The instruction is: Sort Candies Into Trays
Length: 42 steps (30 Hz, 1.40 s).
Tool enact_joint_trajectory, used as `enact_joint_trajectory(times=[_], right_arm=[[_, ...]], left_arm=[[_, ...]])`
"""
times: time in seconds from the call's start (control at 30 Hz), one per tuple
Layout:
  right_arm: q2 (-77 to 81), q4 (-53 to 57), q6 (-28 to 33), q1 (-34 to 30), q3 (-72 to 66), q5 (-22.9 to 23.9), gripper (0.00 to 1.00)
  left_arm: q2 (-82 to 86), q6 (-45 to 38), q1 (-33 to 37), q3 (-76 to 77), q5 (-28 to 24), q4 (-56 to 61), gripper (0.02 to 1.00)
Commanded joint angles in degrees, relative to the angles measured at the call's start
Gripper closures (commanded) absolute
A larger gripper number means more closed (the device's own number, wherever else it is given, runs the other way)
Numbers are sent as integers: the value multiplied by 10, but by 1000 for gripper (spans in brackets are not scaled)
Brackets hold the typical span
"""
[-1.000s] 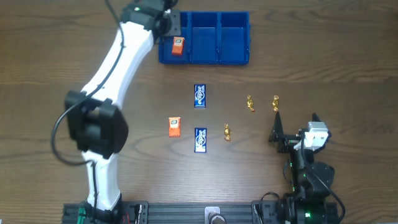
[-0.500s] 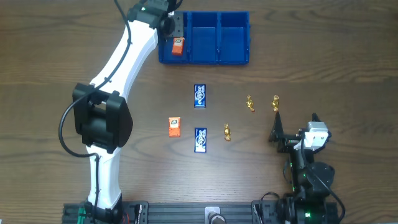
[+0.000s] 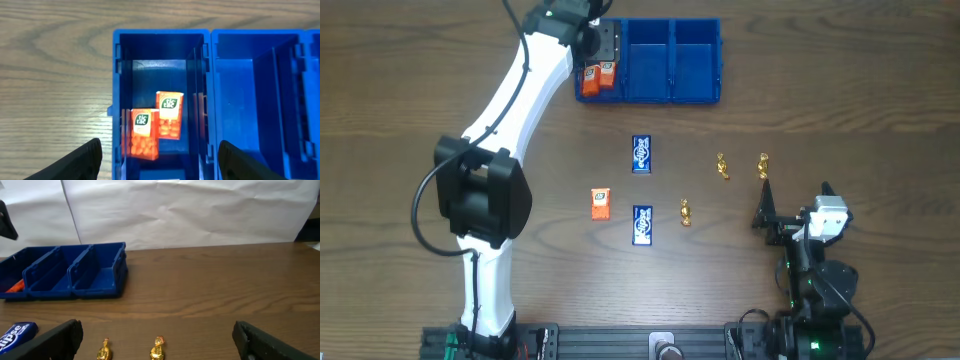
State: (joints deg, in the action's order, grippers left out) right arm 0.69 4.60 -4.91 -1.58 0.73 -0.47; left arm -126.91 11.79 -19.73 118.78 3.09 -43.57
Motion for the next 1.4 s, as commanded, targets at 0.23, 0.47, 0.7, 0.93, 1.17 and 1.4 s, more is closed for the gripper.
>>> enact_joint_trajectory(times=[0.23,0.47,0.7,0.93,1.17,1.4], right_arm=[[-3,1,7,-3,-3,-1,3],[-3,1,7,-3,-3,-1,3],[-3,1,7,-3,-3,-1,3],[-3,1,7,-3,-3,-1,3],[-3,1,7,-3,-3,-1,3],[-3,1,7,-3,-3,-1,3]], left_arm=[[220,1,-71,-26,60,-41,220],[388,61,-134,-220,78,-39,152],[470,103,-154,-459,50,17,132],[466,185,-156,-625,21,102,152],[426,196,-166,-692,1,173,156],[356,220,-176,-692,4,184,172]])
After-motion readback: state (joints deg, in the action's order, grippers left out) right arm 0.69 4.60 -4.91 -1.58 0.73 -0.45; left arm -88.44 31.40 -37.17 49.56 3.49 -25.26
